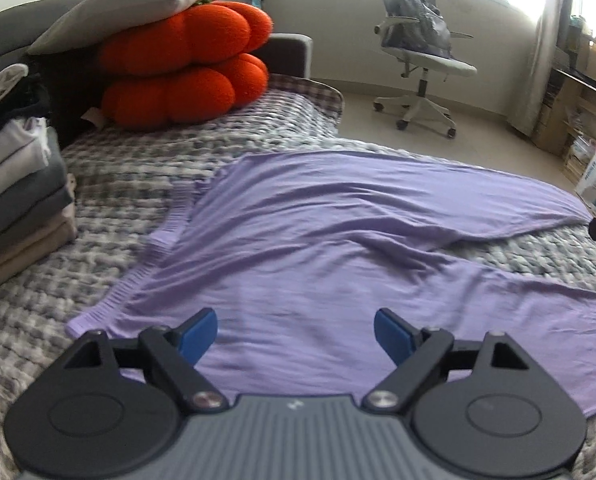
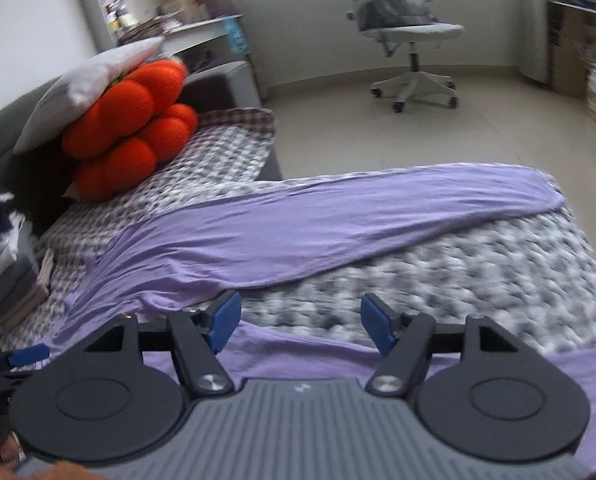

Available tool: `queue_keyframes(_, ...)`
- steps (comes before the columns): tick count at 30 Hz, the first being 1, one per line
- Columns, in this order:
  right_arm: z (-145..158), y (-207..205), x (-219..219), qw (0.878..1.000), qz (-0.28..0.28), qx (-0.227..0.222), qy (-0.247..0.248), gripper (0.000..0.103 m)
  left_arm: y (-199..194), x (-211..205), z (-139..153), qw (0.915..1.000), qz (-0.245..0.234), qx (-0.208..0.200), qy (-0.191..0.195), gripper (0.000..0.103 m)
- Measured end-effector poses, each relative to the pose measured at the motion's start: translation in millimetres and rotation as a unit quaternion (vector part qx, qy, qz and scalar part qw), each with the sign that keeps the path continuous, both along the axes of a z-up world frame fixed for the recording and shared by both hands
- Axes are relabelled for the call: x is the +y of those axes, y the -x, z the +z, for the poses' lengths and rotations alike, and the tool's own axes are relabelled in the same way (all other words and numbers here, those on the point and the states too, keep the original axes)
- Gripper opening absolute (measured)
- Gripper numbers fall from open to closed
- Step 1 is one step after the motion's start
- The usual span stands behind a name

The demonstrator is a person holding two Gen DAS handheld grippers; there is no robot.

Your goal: Fold clothes

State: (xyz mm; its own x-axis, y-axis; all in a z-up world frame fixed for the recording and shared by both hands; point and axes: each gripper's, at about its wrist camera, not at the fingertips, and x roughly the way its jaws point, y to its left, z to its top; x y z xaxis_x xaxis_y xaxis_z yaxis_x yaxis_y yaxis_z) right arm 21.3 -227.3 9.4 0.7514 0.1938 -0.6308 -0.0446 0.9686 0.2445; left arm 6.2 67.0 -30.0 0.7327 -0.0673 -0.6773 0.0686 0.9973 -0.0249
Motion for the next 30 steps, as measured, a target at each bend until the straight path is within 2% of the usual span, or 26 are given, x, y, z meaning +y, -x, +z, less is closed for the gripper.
queue_keyframes(9,-3.1,-36.0,55.0,0.997,0.076,0.006,0.021,0.074,-4.4,25.4,-0.5,0.9996,0.011,-0.012,0.022,0.088)
queue_keyframes(19,-8.6,-67.8,108.5,0.985,0.165,0.001,0.047,0.077,-19.0,51.1,-2.8,0.9978,0.043,-0.028,0.043,0.089)
queue_keyframes(25,-15.4,-88.0,130.1,0.978,0.201,-0.003,0.058,0.077,-30.3,71.3,-3.0,0.9939,0.066,-0.042,0.078,0.089)
queue_keyframes(30,-18.8,-105.7,144.7,0.971,0.230,-0.015,0.069,0.077,-38.1,84.3,-8.8,0.9891,0.067,-0.073,0.109,0.087)
